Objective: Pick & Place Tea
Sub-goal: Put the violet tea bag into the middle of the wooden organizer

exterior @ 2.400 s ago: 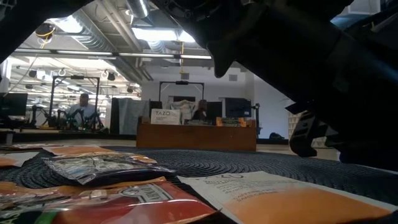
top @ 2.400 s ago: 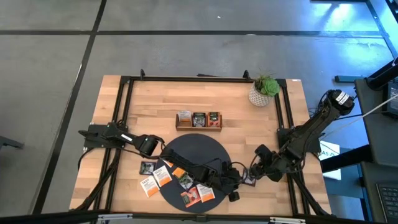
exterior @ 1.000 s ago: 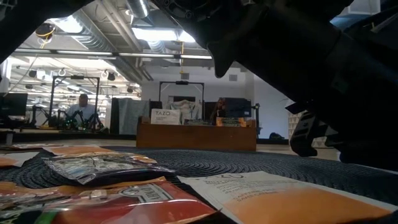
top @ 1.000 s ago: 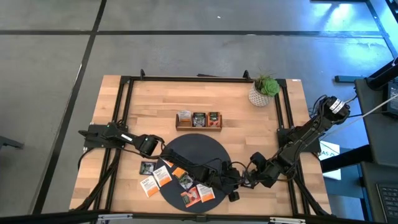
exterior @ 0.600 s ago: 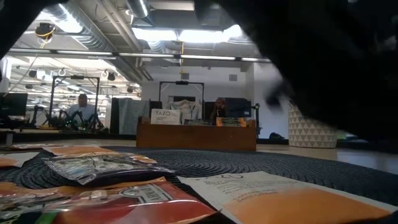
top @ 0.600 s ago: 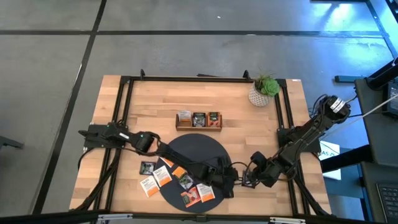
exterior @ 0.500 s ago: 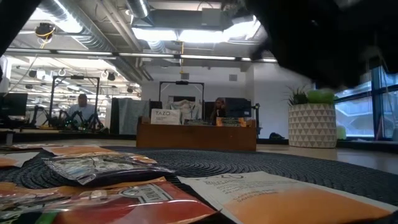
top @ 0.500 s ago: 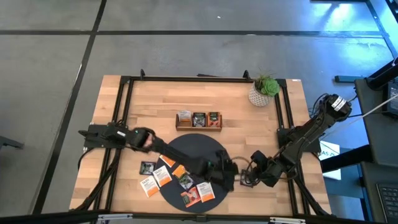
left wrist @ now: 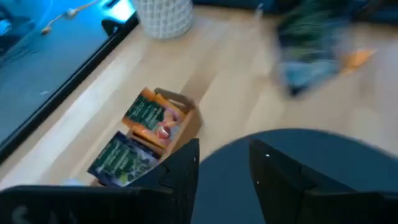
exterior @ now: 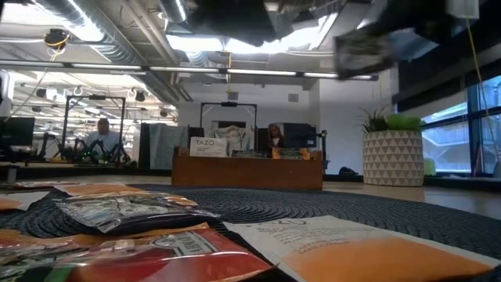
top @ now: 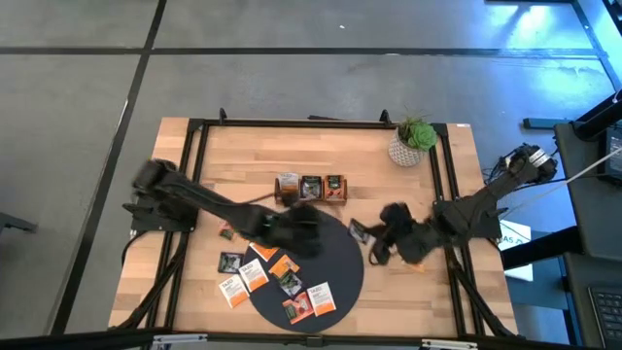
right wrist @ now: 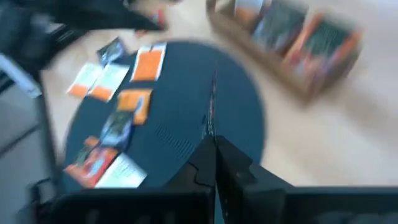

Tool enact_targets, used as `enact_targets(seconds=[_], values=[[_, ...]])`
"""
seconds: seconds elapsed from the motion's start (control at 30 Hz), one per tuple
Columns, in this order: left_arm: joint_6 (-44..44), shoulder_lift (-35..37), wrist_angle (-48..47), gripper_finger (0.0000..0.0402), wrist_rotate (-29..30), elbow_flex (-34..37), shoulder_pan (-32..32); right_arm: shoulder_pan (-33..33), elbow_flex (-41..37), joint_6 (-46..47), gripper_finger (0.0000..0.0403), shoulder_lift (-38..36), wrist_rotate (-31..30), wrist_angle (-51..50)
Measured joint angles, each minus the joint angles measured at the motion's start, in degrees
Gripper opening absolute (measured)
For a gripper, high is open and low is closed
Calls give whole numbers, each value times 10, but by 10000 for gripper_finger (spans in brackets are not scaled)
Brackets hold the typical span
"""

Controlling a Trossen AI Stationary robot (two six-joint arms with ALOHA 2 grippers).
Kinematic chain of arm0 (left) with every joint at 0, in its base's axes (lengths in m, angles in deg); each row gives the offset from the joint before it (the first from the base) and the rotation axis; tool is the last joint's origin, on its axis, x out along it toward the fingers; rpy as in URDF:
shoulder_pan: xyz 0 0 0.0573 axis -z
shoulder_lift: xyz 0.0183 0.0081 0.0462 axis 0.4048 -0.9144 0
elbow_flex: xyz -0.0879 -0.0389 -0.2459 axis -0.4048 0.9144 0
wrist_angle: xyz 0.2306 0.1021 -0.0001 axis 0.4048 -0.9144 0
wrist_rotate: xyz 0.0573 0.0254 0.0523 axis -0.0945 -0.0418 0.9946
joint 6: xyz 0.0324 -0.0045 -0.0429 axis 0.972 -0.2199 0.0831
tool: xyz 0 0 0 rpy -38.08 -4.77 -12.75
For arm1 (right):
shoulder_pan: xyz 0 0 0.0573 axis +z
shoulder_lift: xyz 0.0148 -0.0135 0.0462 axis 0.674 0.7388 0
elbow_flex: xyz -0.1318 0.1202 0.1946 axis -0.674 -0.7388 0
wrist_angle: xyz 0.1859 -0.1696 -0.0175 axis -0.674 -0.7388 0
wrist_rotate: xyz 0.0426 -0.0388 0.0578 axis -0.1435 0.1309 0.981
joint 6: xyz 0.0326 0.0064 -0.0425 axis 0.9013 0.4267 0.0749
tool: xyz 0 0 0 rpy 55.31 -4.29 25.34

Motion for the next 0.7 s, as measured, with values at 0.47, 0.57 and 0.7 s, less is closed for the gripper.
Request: enact_targets(seconds=[0.47,0.57,0.7], values=[[12,218,151,135,-35,235,73,-271,5,-506,4,112,186,272],[14,239,142,135,-42,246,74,-313,4,-545,4,157,236,301],[35,253,139,137,-52,251,73,-356,4,-562,4,213,299,328]])
